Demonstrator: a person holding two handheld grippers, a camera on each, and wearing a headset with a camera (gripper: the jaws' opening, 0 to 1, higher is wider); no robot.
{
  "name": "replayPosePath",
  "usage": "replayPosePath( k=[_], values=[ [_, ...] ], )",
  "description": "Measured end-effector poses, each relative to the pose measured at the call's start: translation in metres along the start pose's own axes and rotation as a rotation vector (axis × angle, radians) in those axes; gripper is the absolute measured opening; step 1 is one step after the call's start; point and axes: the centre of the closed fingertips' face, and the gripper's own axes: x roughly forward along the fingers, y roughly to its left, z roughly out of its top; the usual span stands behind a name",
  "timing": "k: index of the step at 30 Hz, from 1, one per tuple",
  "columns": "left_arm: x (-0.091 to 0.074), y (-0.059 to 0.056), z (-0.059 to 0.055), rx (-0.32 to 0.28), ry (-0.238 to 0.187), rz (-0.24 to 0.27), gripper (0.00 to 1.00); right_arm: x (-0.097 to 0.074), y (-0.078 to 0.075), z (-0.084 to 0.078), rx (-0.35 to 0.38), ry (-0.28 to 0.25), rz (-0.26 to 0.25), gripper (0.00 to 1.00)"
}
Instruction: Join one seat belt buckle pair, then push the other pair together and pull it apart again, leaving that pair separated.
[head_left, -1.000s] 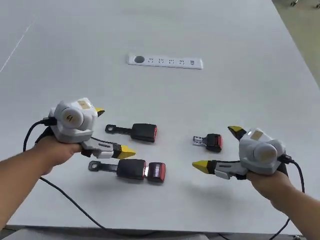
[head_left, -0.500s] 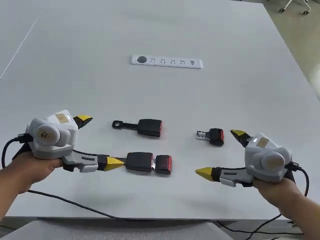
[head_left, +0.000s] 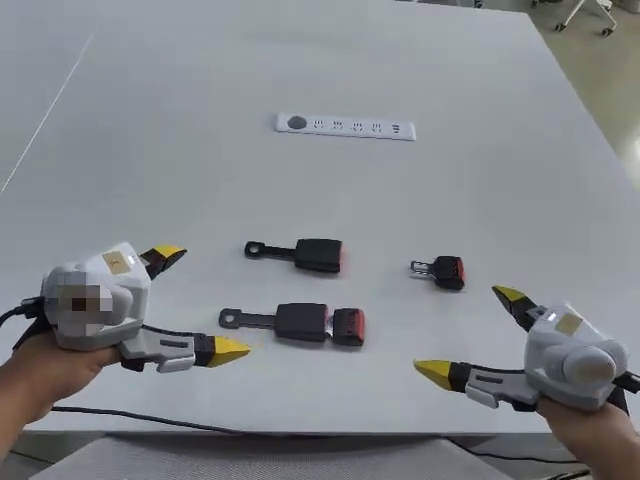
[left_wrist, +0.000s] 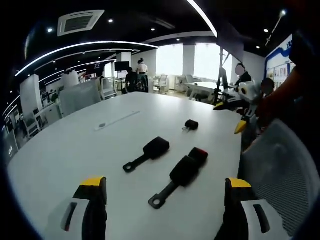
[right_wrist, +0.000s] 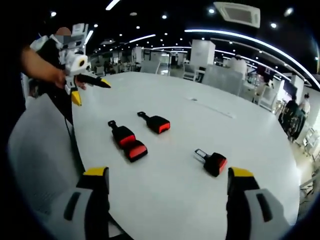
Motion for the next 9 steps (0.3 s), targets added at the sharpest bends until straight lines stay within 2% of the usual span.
replayPosePath(
  k=[9],
  values=[
    [-0.0024, -0.0047, -0.0085, -0.009, 0.002, -0.001, 1.0, -0.0029, 0.0004, -0.0028, 0.02, 0.003, -0.018, 1.0]
  ],
)
